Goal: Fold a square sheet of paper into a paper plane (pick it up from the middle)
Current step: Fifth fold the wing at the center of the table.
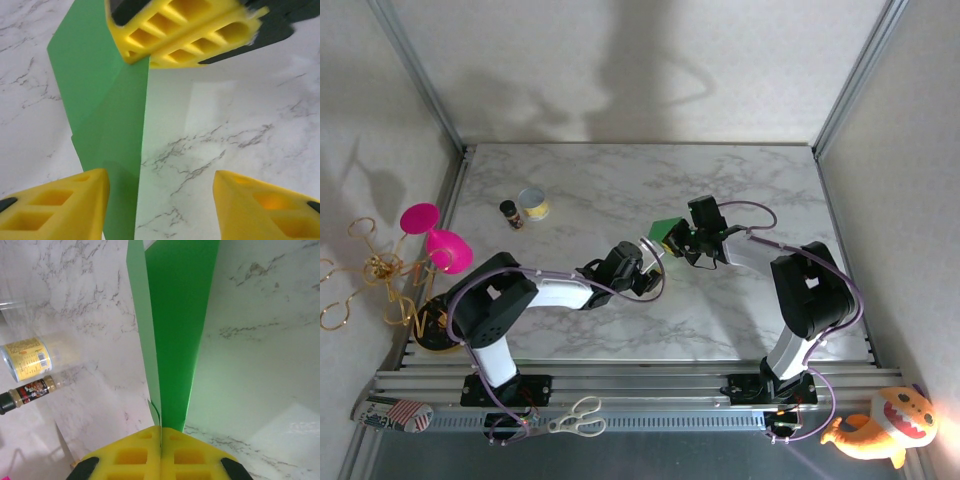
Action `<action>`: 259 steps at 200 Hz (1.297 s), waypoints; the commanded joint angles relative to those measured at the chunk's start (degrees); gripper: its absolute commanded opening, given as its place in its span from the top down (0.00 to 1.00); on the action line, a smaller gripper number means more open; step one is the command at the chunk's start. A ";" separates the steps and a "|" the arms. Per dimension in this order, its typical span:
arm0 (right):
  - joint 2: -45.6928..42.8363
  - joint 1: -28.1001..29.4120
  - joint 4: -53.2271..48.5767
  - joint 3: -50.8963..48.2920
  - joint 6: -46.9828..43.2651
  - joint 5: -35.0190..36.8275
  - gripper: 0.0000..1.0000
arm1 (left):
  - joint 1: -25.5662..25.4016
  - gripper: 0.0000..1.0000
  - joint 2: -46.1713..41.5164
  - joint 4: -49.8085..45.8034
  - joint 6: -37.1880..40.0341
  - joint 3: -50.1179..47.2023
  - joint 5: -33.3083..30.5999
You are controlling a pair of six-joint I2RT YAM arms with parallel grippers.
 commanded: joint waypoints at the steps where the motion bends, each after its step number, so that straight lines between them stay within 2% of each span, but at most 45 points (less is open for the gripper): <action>1: -1.49 -0.24 -1.79 0.28 0.60 -1.28 0.95 | -0.19 0.48 1.13 3.99 3.18 -0.83 -3.67; 106: -0.13 -0.37 -2.28 0.84 0.78 -3.35 0.88 | -0.19 0.76 3.23 5.64 4.01 -1.71 -5.41; 140: 0.90 -0.53 -3.59 1.55 -0.25 -2.92 0.78 | -0.15 0.84 3.73 5.52 3.92 -1.90 -4.97; 214: 1.72 -1.42 -6.41 4.05 -3.91 -0.05 0.51 | -0.02 0.94 5.25 4.22 2.91 -1.38 -2.25; 259: 1.28 -2.12 -7.13 4.11 -5.49 0.71 0.45 | 0.92 0.97 5.40 3.73 0.88 -1.11 0.83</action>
